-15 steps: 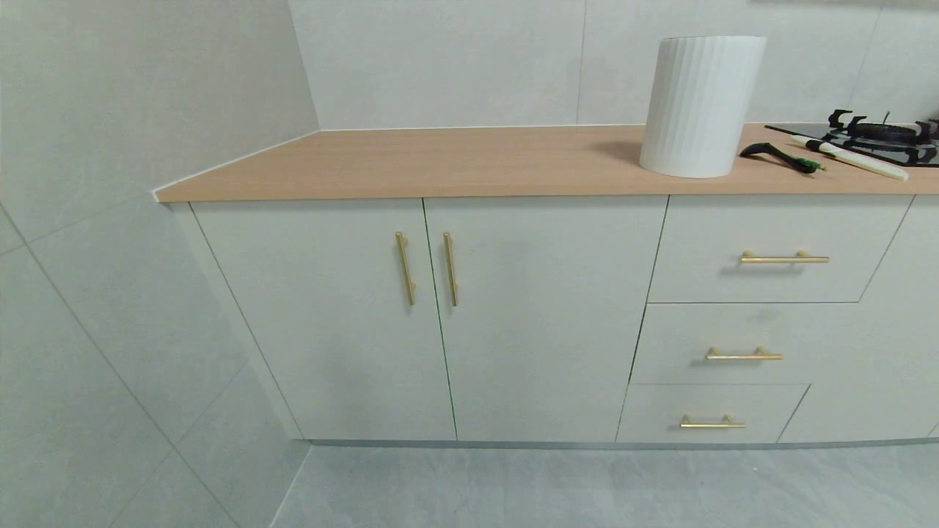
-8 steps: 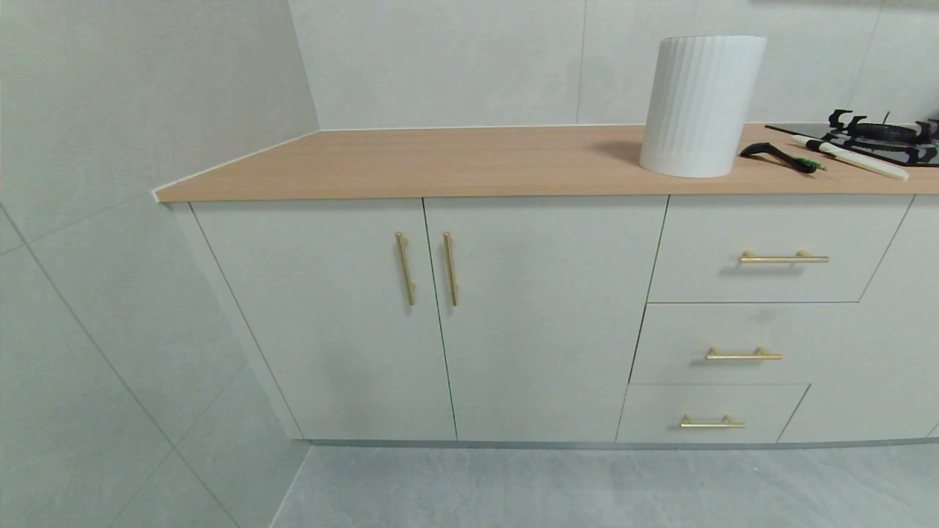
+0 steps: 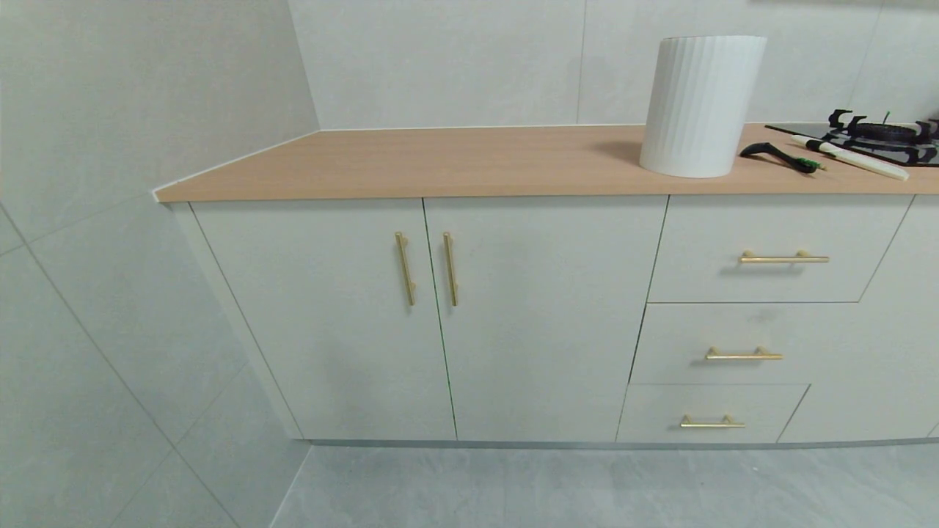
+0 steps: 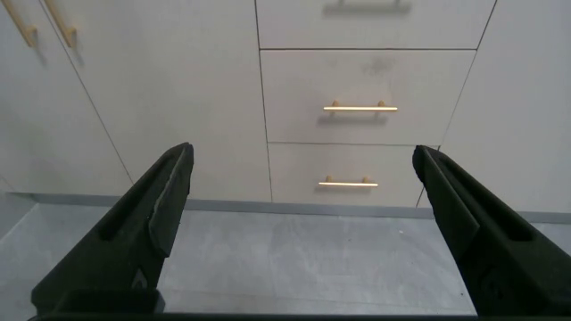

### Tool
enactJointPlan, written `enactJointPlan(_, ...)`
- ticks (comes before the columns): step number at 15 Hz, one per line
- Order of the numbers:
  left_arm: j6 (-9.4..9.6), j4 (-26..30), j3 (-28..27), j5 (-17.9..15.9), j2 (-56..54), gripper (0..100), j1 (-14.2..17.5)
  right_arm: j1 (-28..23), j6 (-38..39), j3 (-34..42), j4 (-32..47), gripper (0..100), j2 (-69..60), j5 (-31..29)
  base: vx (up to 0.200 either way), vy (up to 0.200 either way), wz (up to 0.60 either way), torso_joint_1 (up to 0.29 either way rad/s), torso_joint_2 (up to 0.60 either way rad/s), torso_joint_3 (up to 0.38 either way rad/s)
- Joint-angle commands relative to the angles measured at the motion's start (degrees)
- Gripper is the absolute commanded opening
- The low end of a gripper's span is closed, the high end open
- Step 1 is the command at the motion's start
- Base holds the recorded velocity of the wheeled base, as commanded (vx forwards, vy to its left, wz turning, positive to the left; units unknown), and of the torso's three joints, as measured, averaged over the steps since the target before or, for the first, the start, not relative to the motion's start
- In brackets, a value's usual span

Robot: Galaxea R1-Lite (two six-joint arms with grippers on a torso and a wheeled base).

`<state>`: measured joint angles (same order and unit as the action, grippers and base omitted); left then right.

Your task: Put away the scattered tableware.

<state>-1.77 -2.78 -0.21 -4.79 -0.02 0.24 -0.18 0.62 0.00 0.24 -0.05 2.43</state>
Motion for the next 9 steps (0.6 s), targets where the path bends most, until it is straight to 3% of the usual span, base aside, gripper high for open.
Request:
enactJointPlan(1, 0.01, -0.03, -0.06, -0.04, 0.02, 100, 0.02, 0.01, -0.01, 0.0, 0.02, 100, 0.14, 0.04, 0.0, 0.0, 0.0, 0.0, 0.0, 0.0)
enactJointPlan(3, 1.42, 0.23, -0.14, -0.22, 0.11, 100, 0.02, 0.01, -0.01, 0.0, 0.02, 100, 0.14, 0.04, 0.0, 0.0, 0.0, 0.0, 0.0, 0.0)
enactJointPlan(5, 3.35, 2.34, -1.02, -3.3, 0.11, 100, 0.02, 0.01, -0.09, 0.0, 0.02, 100, 0.14, 0.04, 0.0, 0.0, 0.0, 0.0, 0.0, 0.0)
enactJointPlan(9, 3.53, 3.13, -1.2, -3.38, 0.11, 100, 0.02, 0.01, -0.09, 0.0, 0.02, 100, 0.14, 0.04, 0.0, 0.0, 0.0, 0.0, 0.0, 0.0)
